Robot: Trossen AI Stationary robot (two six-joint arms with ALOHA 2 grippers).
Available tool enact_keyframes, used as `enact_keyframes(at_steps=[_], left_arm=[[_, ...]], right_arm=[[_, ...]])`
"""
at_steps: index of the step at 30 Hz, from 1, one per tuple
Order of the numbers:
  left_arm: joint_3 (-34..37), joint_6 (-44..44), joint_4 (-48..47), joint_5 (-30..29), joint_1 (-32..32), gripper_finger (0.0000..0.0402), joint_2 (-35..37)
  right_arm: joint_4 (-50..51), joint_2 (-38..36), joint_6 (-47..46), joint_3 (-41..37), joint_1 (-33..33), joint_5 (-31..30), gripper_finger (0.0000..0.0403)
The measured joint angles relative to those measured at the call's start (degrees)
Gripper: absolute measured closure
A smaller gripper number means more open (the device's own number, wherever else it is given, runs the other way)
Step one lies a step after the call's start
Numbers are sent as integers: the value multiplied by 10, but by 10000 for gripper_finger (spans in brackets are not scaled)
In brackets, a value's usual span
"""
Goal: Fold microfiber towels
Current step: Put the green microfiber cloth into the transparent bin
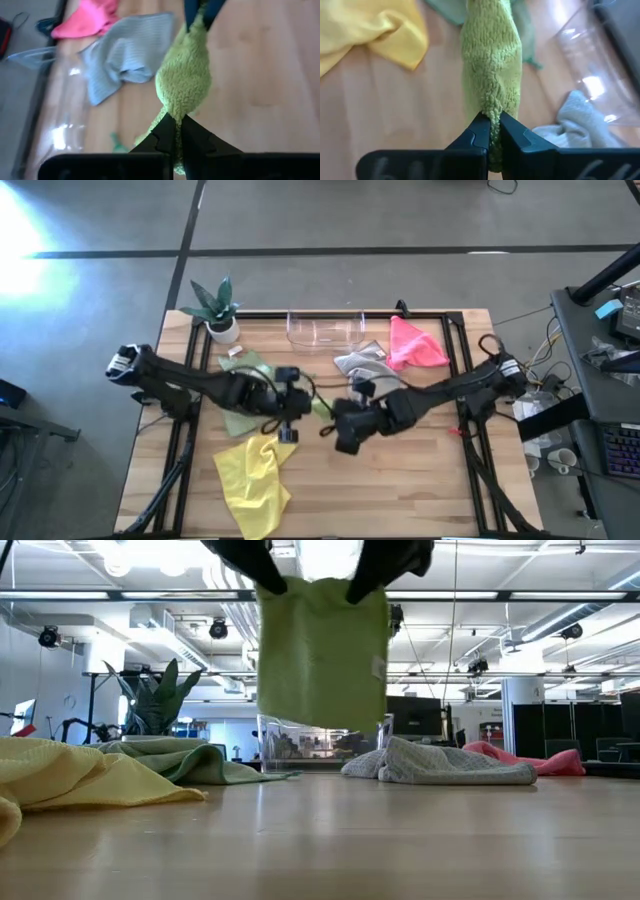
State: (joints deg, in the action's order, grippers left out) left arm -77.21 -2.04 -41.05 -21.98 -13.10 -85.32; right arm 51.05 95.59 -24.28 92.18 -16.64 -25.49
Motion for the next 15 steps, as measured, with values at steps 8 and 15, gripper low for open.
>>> enact_keyframes(at_steps=[8, 15], left_arm=[[0, 75, -20, 0, 93, 401, 29], [-1, 141, -1, -7, 175, 402, 36]], right_arm=[[-1, 0, 51, 60, 88, -3, 394], [-4, 0, 70, 96, 181, -2, 394]])
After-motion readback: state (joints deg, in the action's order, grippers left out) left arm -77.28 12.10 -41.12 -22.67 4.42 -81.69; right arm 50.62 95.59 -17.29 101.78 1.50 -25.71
